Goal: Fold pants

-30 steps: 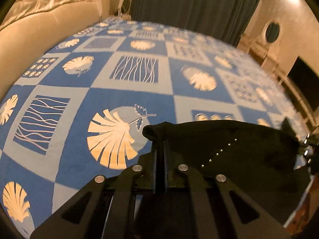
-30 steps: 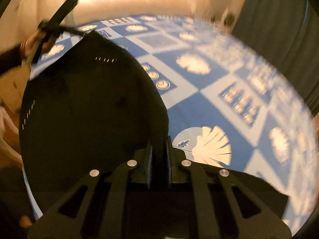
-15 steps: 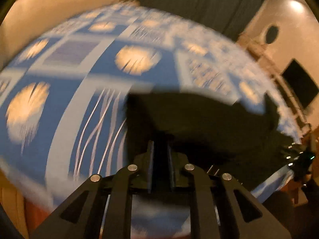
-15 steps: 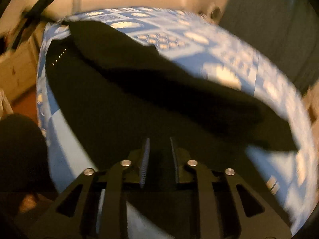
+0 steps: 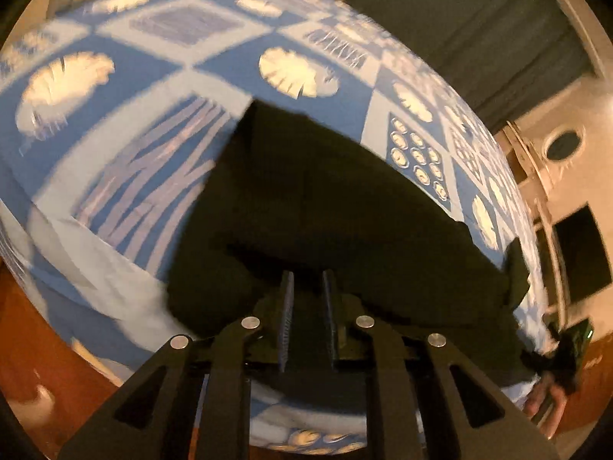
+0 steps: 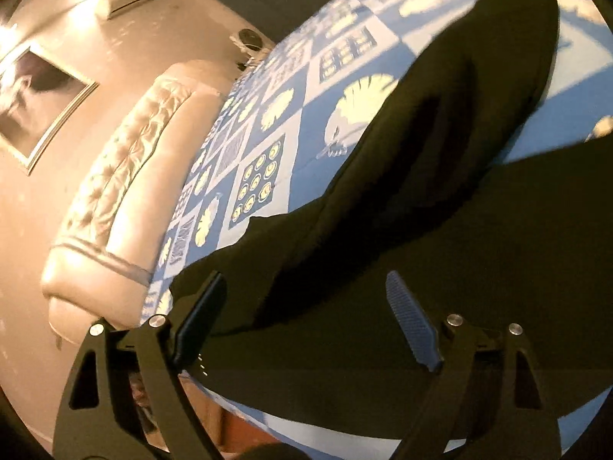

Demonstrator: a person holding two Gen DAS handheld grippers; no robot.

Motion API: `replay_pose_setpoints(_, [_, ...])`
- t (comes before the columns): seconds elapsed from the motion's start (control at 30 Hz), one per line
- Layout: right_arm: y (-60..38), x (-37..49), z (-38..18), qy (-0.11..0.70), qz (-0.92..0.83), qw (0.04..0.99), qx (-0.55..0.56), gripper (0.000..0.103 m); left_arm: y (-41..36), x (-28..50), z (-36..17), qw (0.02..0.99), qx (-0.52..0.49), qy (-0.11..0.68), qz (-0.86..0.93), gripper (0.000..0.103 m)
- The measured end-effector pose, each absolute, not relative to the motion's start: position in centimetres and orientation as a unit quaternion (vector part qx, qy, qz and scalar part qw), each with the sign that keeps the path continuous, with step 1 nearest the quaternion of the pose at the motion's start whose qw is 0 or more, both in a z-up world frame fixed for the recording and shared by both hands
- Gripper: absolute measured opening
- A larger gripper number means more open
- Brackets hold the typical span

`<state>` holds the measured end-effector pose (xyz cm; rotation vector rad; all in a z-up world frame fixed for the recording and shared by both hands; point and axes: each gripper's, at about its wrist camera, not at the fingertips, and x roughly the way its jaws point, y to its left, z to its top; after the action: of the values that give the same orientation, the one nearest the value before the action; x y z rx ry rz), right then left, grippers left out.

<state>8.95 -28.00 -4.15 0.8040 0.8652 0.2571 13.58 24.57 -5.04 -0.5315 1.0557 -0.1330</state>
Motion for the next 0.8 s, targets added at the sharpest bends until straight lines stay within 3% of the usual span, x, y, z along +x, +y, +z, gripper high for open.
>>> replay_pose_setpoints(0.33, [-25.8, 11.7, -7.4, 0.445, 0.092, 0.79, 0.413, 0.089, 25.6, 13.8, -6.5, 0.81, -0.337, 0.48, -0.001, 0.016])
replay_pose_setpoints(0.67, [-26.4, 13.2, -6.7, 0.423, 0.057, 0.808, 0.406, 0.088, 26.2, 13.2, -7.2, 0.788, -0.386, 0.477, 0.038, 0.016])
replay_pose_setpoints(0.7, [-26.4, 13.5, -6.8, 0.429, 0.059, 0.808, 0.398, 0.085, 26.4, 12.4, -7.0, 0.79, -0.389, 0.471, 0.047, 0.016])
replay_pose_setpoints(0.77, [-26.5, 13.6, -7.1, 0.439, 0.066, 0.806, 0.392, 0.049, 26.7, 11.9, -7.0, 0.788, -0.394, 0.47, 0.05, 0.016])
replay_pose_setpoints(0.8, [-26.6, 13.6, -7.5, 0.44, 0.07, 0.803, 0.395, 0.041, 26.8, 11.7, -7.2, 0.785, -0.402, 0.469, 0.051, 0.016])
